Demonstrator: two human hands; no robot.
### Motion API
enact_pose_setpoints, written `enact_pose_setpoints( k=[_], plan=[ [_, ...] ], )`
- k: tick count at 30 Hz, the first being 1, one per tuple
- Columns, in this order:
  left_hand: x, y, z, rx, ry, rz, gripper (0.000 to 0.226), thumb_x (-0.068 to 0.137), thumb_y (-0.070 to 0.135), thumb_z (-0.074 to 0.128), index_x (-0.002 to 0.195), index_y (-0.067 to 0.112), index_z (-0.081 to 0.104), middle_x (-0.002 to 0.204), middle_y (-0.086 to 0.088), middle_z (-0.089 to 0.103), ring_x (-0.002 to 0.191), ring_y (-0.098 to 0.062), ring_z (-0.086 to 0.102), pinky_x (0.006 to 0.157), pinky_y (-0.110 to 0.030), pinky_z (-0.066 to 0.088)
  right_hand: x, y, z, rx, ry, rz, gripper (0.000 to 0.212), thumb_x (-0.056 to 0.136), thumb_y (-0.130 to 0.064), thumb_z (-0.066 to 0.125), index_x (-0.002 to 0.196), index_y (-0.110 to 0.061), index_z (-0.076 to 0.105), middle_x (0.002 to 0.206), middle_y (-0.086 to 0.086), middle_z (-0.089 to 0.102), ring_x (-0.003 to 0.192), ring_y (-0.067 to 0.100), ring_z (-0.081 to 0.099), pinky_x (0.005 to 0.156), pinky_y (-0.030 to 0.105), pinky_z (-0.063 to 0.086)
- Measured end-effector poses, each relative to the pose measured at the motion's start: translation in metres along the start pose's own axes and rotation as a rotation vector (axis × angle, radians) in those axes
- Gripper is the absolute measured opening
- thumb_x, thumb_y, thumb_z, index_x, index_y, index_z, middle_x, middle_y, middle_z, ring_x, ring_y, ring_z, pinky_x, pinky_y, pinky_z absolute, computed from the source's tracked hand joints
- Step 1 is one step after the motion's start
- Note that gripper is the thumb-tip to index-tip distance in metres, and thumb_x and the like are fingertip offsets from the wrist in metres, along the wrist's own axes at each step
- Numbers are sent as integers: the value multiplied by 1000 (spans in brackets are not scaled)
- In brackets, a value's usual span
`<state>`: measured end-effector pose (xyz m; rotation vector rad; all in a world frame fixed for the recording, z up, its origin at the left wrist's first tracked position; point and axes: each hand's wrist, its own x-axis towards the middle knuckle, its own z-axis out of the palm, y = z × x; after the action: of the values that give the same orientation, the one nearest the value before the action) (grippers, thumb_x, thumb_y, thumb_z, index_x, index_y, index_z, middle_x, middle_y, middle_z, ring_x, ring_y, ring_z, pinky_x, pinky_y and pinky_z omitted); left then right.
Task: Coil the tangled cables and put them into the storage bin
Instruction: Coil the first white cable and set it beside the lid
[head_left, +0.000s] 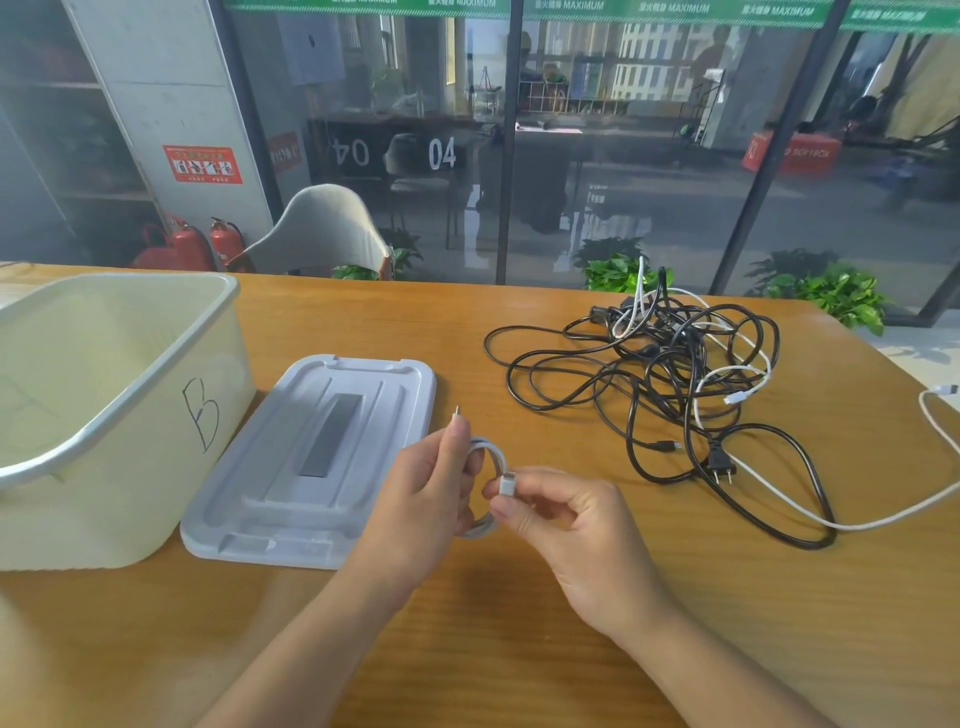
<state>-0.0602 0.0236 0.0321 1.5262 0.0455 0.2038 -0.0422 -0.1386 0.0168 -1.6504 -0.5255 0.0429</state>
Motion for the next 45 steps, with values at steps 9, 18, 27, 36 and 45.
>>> enact_pose_setpoints(
  k=[9, 18, 27, 36, 45],
  plan=[
    [-2, -2, 0, -80, 71, 50, 27, 113, 31, 37, 93, 32, 54, 65, 6, 37, 55, -12, 26, 47, -24, 27, 0, -3, 4, 123, 34, 114, 12, 86, -32, 79, 97, -32, 84, 94, 2, 81, 88, 21, 75, 76, 29, 60],
    [1, -10, 2, 46, -24, 232, 21, 106, 27, 50, 113, 13, 64, 84, 2, 61, 65, -18, 49, 64, -32, 50, 3, -7, -4, 347, 163, 212, 23, 79, -34, 80, 96, -19, 85, 86, 6, 79, 70, 8, 64, 67, 21, 55],
    [5, -6, -6, -112, 117, 194, 19, 101, 31, 52, 100, 22, 68, 86, -1, 61, 64, -17, 47, 68, -37, 40, 7, -3, -8, 404, 192, 266, 16, 92, -27, 72, 101, -19, 82, 95, 7, 79, 65, 14, 65, 61, 27, 58],
    [0, -1, 1, -342, -65, 34, 31, 98, 30, 54, 117, 8, 66, 79, 4, 50, 58, -11, 33, 57, -20, 41, 4, 0, -1, 165, -4, 277, 35, 109, -15, 52, 107, -34, 81, 77, -1, 49, 69, 10, 43, 62, 31, 59],
    [1, -2, -3, -413, -119, 0, 23, 100, 30, 57, 111, 17, 73, 82, 2, 49, 58, -11, 31, 56, -20, 44, 4, -3, 1, 321, -20, 426, 25, 108, -18, 56, 105, -23, 80, 101, -2, 80, 86, 15, 75, 59, 26, 57]
  ],
)
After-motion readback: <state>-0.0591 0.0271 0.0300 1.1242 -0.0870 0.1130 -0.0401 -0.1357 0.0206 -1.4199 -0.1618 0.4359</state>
